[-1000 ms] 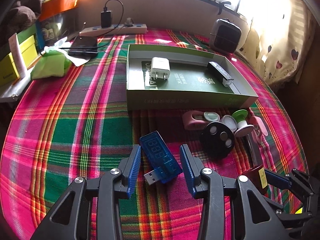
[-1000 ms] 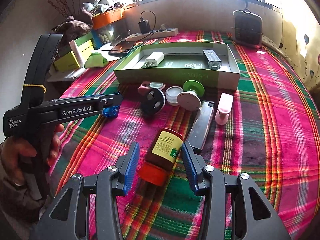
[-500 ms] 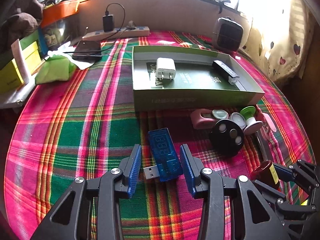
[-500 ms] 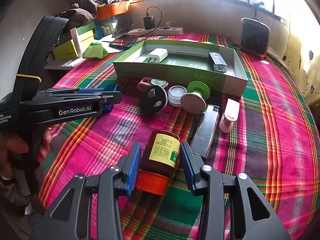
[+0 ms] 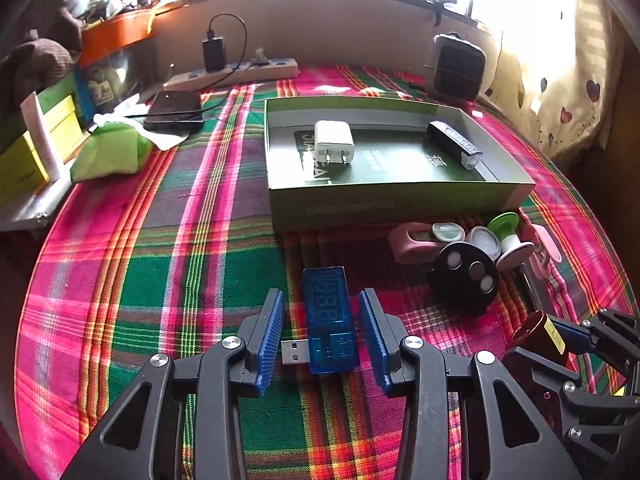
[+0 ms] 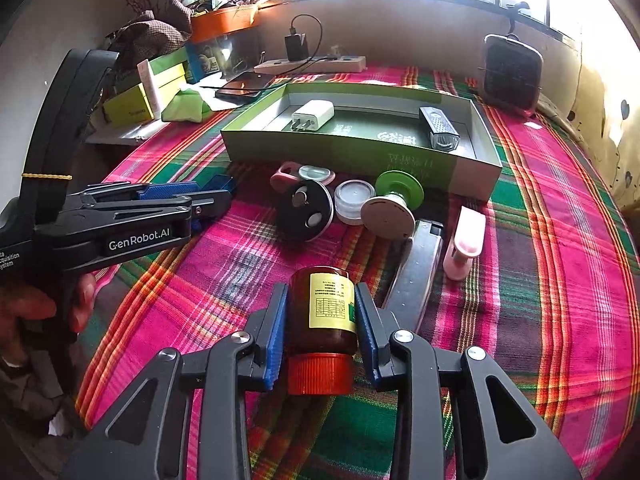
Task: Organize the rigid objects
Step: 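Grasp the blue USB tester with the left tool while the right tool grasps the amber bottle, then carry the USB tester and the amber bottle over the green box with both tools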
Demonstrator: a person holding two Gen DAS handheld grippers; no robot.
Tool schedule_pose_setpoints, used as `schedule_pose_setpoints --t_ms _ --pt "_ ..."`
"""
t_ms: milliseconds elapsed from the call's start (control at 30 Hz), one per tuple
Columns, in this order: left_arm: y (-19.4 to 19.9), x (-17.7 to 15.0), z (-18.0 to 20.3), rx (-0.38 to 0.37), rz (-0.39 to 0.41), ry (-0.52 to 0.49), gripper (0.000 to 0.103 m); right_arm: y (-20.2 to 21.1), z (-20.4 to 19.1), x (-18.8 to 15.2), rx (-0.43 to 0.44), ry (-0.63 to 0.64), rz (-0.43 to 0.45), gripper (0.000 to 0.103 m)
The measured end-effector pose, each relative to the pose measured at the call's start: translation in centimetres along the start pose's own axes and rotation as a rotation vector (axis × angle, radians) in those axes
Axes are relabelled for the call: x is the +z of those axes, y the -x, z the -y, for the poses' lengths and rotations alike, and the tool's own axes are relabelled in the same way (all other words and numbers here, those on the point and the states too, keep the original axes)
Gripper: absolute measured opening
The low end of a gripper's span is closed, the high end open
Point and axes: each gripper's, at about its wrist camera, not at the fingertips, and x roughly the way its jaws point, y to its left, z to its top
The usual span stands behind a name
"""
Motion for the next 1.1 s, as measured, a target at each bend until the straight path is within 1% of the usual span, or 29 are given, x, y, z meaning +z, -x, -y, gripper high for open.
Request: schedule_pose_setpoints --t_ms 100,133,167,333,500,1100 --pt "0.0 0.0 0.0 -0.010 0.003 0.003 0.034 0.0 0.1 0.0 0.006 -0.008 -0.001 0.033" --pt "0.0 0.0 -0.1 -0.008 0.003 0.004 0.030 0.0 0.2 0.0 0.006 -0.009 -0.002 0.033" --pt "0.0 0.0 -0.1 -0.005 0.003 0.003 0.028 0.0 0.2 0.1 0.007 -0.011 -0.003 0.033" --pt "0.0 0.0 -0.1 -0.012 0.005 0.002 0.023 -0.1 0.3 0.2 0.004 -0.018 -0.008 0.033" --pt "0.0 -0.1 -0.3 -0.015 0.007 0.008 0.021 -0.2 0.4 0.4 -0.004 -0.024 -0.010 0.033" --pt "0.6 0.2 0.0 -0.026 0.014 0.007 0.021 0.2 0.6 1.3 -0.036 -0.018 0.021 0.033"
